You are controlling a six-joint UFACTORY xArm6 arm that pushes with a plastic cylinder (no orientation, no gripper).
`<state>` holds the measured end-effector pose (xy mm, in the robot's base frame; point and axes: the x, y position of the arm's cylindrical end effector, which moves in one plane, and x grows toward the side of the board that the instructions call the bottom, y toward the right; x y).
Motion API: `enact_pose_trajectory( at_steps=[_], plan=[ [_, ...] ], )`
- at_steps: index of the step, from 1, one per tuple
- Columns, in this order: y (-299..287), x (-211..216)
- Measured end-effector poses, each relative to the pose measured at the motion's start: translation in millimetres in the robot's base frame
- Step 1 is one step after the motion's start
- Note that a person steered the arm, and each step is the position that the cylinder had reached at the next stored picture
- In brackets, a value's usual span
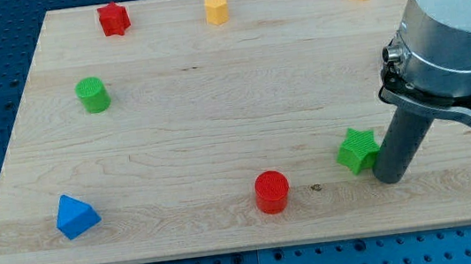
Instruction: Slide the red circle to the top side slightly
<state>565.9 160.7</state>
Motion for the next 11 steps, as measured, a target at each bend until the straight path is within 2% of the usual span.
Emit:
enact_pose_trajectory(
  at_steps=[1, 2, 4, 5, 6, 7, 8, 9, 10, 11],
  plan=[
    [0, 1],
    [-3, 30],
    [-108, 37],
    [-134, 52],
    [-130, 34],
    [-101, 18],
    [-107, 23],
    [-149, 34],
    [-164, 8],
    [-140, 8]
  ],
)
